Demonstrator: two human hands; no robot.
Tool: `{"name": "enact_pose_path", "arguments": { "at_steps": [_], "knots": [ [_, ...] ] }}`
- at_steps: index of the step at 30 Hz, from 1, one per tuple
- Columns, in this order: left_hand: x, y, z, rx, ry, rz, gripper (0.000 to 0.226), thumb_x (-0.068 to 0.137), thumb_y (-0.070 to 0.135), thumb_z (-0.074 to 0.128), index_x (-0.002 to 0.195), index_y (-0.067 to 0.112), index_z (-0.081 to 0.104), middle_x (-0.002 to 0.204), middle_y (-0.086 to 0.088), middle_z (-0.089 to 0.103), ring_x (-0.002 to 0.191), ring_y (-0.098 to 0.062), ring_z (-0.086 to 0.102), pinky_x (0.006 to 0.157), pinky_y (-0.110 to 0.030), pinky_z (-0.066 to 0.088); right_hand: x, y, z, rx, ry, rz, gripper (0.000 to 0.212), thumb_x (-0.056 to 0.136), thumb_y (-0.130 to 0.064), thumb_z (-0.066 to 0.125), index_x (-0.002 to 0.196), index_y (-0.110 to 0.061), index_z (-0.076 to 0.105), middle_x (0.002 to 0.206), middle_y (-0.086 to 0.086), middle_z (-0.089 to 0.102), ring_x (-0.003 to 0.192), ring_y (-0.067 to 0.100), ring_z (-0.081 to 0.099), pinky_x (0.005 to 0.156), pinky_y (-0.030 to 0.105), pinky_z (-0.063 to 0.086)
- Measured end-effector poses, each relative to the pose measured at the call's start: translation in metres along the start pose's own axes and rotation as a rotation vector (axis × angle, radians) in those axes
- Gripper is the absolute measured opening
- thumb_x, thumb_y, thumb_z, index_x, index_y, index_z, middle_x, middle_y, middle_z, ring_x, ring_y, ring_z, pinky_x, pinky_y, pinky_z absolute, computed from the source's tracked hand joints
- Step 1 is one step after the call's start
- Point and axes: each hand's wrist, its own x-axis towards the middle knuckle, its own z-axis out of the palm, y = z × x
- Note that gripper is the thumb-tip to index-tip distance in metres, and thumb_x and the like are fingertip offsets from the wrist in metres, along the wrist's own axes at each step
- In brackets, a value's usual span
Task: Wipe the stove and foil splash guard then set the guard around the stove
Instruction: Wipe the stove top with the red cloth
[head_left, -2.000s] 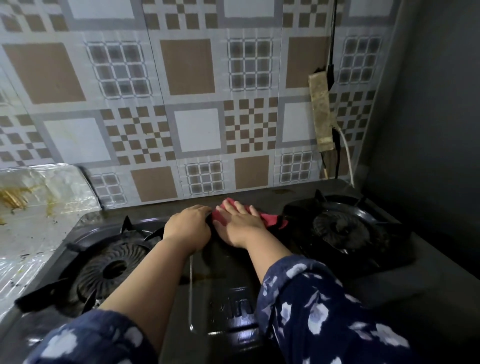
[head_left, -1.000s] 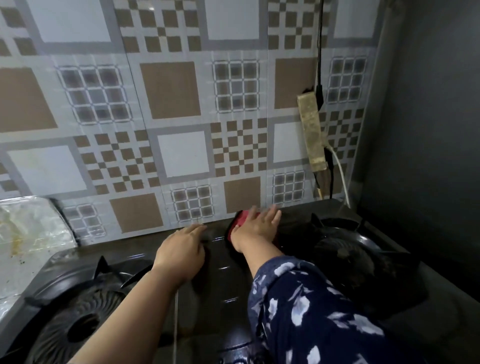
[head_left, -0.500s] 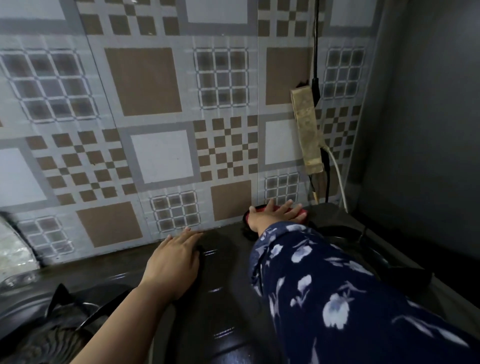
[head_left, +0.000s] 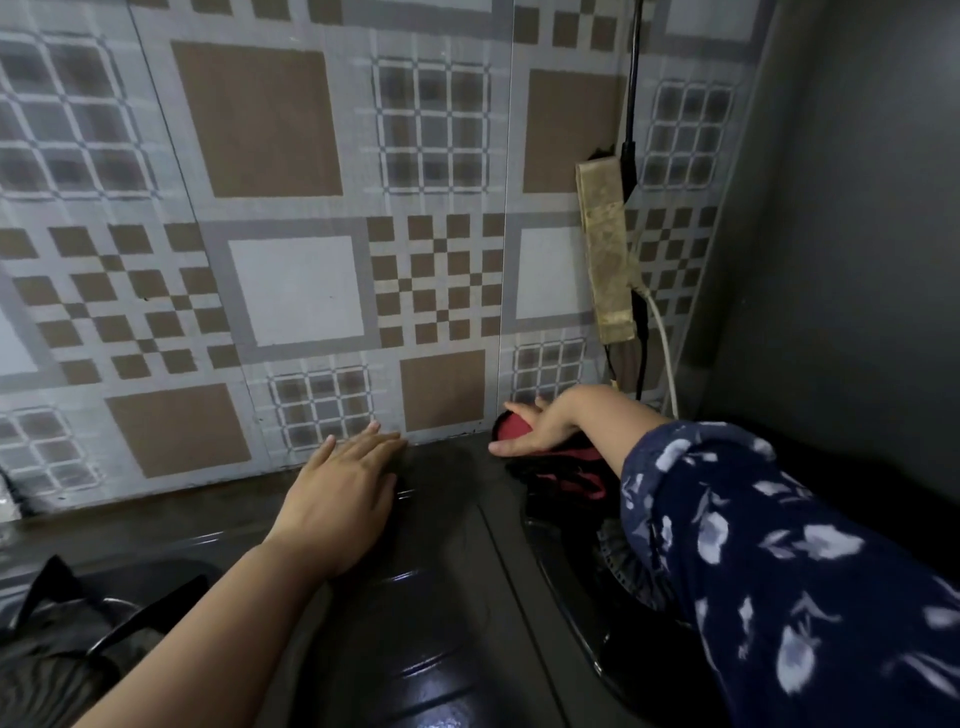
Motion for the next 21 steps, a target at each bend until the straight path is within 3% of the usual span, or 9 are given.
{"name": "enact_pose_path", "arguments": {
  "at_steps": [5, 8, 12, 17, 21],
  "knots": [
    [0.007, 0.005, 0.003, 0.02, 0.024, 0.028, 0.049, 0.099, 0.031, 0.037, 0.147, 0.032, 0.025, 0.156, 0.011, 0.023, 0.145, -0.002, 0.006, 0.117, -0.031, -0.002, 0.008, 0.042, 0.002, 0.088, 0.035, -0.09, 0.095, 0.08, -0.076, 0.038, 0.147, -0.039, -0.018, 0.159, -0.001, -0.02, 0.148, 0.026, -0.008, 0.118, 0.052, 0.004],
    [0.011, 0.006, 0.003, 0.032, 0.042, 0.041, 0.05, 0.099, 0.032, 0.035, 0.147, 0.033, 0.022, 0.157, 0.012, 0.021, 0.143, 0.0, 0.002, 0.118, -0.032, -0.003, 0.014, 0.065, 0.003, 0.135, 0.093, -0.08, 0.084, 0.088, -0.065, 0.039, 0.148, -0.038, -0.012, 0.16, 0.005, -0.016, 0.148, 0.03, -0.008, 0.118, 0.05, 0.002],
    [0.012, 0.005, 0.005, 0.038, 0.039, 0.055, 0.049, 0.099, 0.031, 0.035, 0.147, 0.032, 0.024, 0.156, 0.013, 0.023, 0.143, 0.0, 0.001, 0.12, -0.036, -0.001, 0.018, 0.081, 0.007, 0.178, 0.122, -0.009, 0.088, 0.081, -0.072, 0.041, 0.149, -0.041, -0.005, 0.161, 0.005, -0.014, 0.148, 0.03, -0.008, 0.118, 0.051, 0.001],
    [0.007, 0.003, 0.007, 0.033, -0.031, 0.008, 0.049, 0.099, 0.034, 0.034, 0.147, 0.032, 0.024, 0.156, 0.013, 0.023, 0.146, -0.003, 0.003, 0.119, -0.036, -0.002, 0.014, 0.051, -0.003, 0.233, 0.021, 0.05, 0.086, 0.085, -0.073, 0.032, 0.15, -0.033, -0.008, 0.16, 0.003, -0.016, 0.148, 0.03, -0.004, 0.116, 0.049, 0.008],
    [-0.003, -0.003, 0.004, 0.026, -0.049, -0.048, 0.047, 0.099, 0.034, 0.032, 0.146, 0.031, 0.026, 0.156, 0.013, 0.024, 0.146, -0.004, 0.005, 0.121, -0.039, 0.003, 0.004, -0.013, -0.014, 0.12, 0.009, -0.033, 0.076, 0.092, -0.067, 0.024, 0.152, -0.029, -0.005, 0.161, 0.001, -0.013, 0.148, 0.031, 0.0, 0.115, 0.049, 0.009]
  ]
}}
